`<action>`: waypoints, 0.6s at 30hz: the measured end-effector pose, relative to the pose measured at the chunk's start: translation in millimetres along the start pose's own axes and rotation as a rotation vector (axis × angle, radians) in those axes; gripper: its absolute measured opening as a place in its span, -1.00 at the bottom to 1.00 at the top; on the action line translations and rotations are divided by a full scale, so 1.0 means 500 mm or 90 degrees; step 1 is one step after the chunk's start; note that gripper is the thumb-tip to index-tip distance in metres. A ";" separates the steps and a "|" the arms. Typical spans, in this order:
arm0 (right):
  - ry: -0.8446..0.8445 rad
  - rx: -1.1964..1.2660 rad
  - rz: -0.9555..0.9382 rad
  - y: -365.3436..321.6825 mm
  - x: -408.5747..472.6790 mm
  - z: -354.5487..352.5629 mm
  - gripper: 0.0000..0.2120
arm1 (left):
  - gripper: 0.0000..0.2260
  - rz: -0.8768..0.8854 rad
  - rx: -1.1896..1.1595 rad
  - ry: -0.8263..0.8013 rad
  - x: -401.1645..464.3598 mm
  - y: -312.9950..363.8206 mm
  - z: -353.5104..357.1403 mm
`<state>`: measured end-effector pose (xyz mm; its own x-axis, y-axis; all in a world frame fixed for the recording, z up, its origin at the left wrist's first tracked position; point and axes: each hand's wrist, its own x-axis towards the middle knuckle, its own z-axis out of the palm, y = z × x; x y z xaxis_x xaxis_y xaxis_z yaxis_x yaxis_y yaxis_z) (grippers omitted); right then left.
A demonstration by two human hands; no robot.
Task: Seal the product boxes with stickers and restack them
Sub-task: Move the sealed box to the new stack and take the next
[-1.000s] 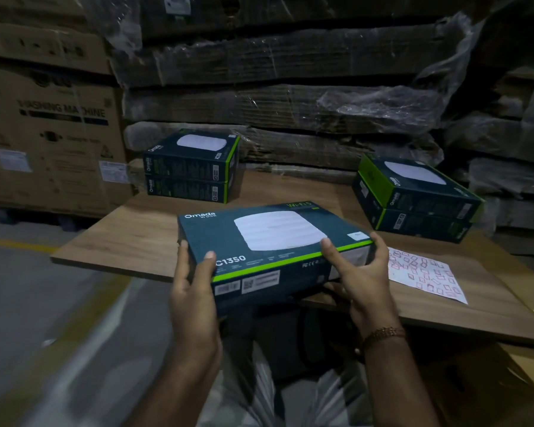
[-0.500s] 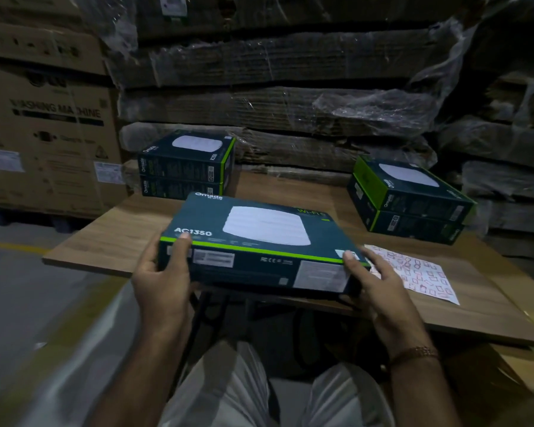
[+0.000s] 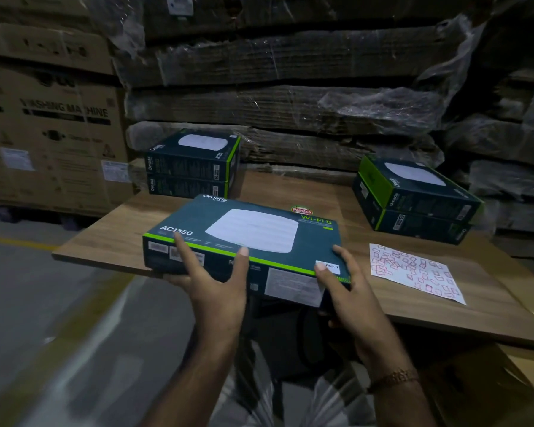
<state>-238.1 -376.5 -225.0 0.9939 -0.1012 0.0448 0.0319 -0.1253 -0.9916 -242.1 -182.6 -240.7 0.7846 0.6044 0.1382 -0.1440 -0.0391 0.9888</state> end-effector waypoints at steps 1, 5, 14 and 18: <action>-0.010 -0.004 -0.005 -0.002 -0.004 0.005 -0.54 | 0.08 0.000 -0.004 -0.014 -0.007 0.001 0.006; -0.044 0.025 0.012 -0.008 0.000 0.005 -0.57 | 0.14 0.009 -0.006 -0.003 -0.012 -0.002 0.008; -0.031 0.118 0.077 -0.019 0.050 -0.031 -0.47 | 0.05 -0.053 -0.046 -0.103 0.054 0.006 -0.049; -0.012 0.137 0.048 -0.014 0.041 -0.018 -0.43 | 0.09 -0.052 -0.063 -0.127 0.079 0.014 -0.040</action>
<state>-218.6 -386.4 -216.2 0.9960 -0.0836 -0.0304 -0.0223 0.0958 -0.9951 -224.1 -143.3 -229.5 0.8984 0.4327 0.0754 -0.1250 0.0874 0.9883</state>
